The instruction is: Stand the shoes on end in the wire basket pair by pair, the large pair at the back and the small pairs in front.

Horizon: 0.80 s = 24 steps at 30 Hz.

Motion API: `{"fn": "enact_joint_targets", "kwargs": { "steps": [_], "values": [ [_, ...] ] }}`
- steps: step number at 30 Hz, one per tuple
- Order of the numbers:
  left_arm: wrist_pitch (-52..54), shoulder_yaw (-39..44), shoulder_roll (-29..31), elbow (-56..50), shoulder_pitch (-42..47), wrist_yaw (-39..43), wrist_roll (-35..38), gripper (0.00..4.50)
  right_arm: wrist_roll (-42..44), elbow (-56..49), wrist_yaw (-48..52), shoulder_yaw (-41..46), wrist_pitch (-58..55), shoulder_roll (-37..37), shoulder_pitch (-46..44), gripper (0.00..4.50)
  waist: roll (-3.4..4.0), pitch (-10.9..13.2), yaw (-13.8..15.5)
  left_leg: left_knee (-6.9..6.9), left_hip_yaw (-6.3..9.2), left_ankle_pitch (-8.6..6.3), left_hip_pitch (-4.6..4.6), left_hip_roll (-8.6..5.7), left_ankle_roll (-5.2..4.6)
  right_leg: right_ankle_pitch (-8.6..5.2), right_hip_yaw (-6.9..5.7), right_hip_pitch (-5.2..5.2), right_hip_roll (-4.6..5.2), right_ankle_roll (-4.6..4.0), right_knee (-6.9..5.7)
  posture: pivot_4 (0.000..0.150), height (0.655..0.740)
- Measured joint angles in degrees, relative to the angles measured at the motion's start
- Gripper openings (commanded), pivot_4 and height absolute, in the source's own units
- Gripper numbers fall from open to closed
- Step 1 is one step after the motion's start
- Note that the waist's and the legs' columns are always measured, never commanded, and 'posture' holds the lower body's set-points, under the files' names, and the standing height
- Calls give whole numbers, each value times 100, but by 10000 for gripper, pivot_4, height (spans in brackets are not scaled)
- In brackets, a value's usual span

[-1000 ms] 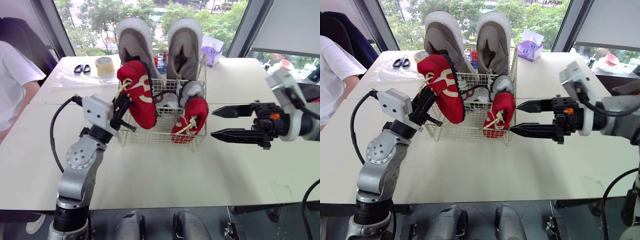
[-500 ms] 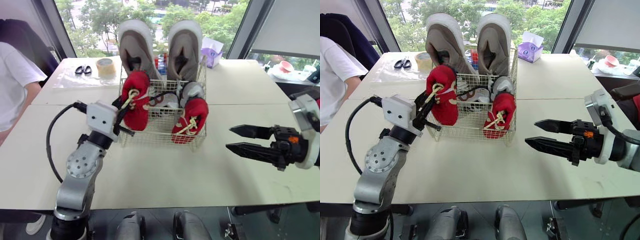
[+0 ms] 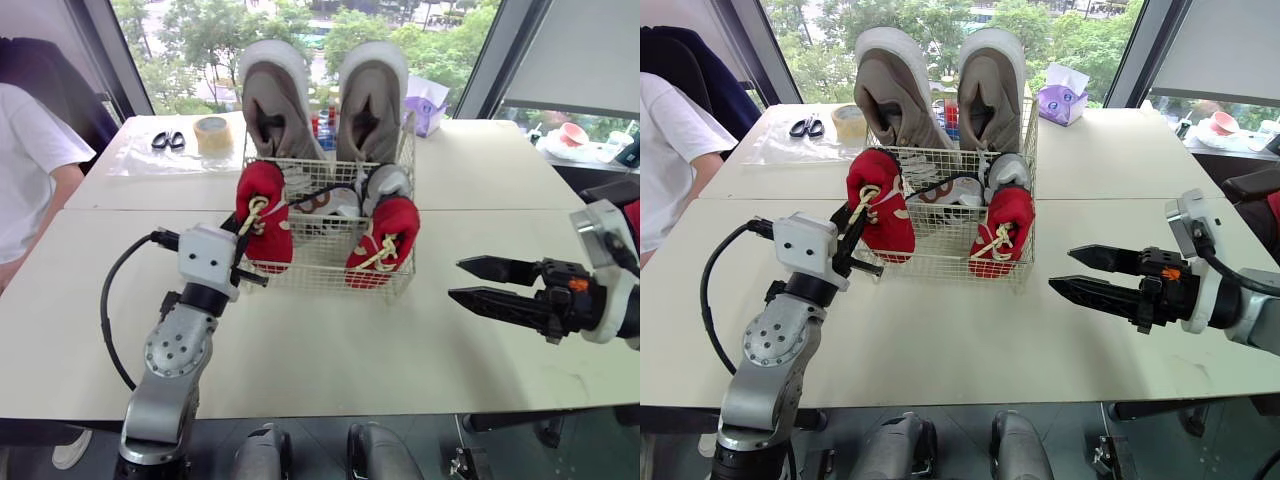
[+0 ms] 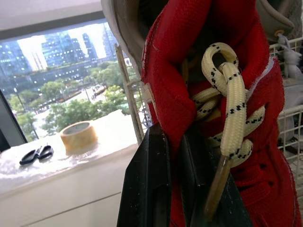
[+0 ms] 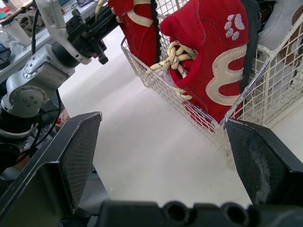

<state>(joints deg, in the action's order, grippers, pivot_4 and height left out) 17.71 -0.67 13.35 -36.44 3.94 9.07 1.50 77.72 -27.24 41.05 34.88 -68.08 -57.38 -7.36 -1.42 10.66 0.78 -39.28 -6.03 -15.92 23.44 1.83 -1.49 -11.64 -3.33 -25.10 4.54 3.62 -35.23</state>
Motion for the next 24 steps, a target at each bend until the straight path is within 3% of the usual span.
{"fn": "enact_joint_targets", "kwargs": {
  "steps": [5, 9, 12, 13, 17, 24],
  "values": [
    [370, 313, 68, -34, -237, 353, 614, 489, -190, 161, 178, -141, 124, -84, 16, 45000, 6, -3, -1, 0, 0, -1, 0, 0, -1, -1, -1, -1, 0, 0, 1, 1500, 7400],
    [622, 485, 277, -53, -273, 637, 1020, 14612, -281, 167, 292, -144, 233, -172, 43, 45000, 6, -3, -3, 2, 0, -1, 0, 1, -1, -1, -1, -2, 0, 0, 2, 1500, 7400],
    [1019, 726, 493, -254, -249, 792, 1416, 29099, -335, 166, 350, -210, 271, -172, 100, 45000, 5, -3, -2, 2, 1, -1, 1, 1, 0, -1, -1, -2, 0, -1, 2, 1500, 7400],
    [1160, 835, 564, -337, -243, 820, 1542, 29099, -342, 166, 363, -226, 272, -172, 121, 45000, 6, -3, -3, 2, 0, -1, 1, 1, 0, -1, -1, -2, 0, -1, 2, 1500, 7400],
    [2504, 1812, 634, -836, -345, 670, 3627, 29099, -390, 158, 429, -278, 344, -170, 196, 45000, 4, -2, -5, 2, 1, -1, 2, 1, -1, -2, 2, -2, 2, 3, 4, 1500, 7400],
    [3570, 3679, 2555, -642, -1035, 691, 7191, 29099, -562, 165, 577, -432, 519, -143, 340, 45000, 9, -4, -11, 5, 2, -2, -1, 3, 3, -4, -1, -6, 3, 0, 4, 1500, 7400]
  ]
}}
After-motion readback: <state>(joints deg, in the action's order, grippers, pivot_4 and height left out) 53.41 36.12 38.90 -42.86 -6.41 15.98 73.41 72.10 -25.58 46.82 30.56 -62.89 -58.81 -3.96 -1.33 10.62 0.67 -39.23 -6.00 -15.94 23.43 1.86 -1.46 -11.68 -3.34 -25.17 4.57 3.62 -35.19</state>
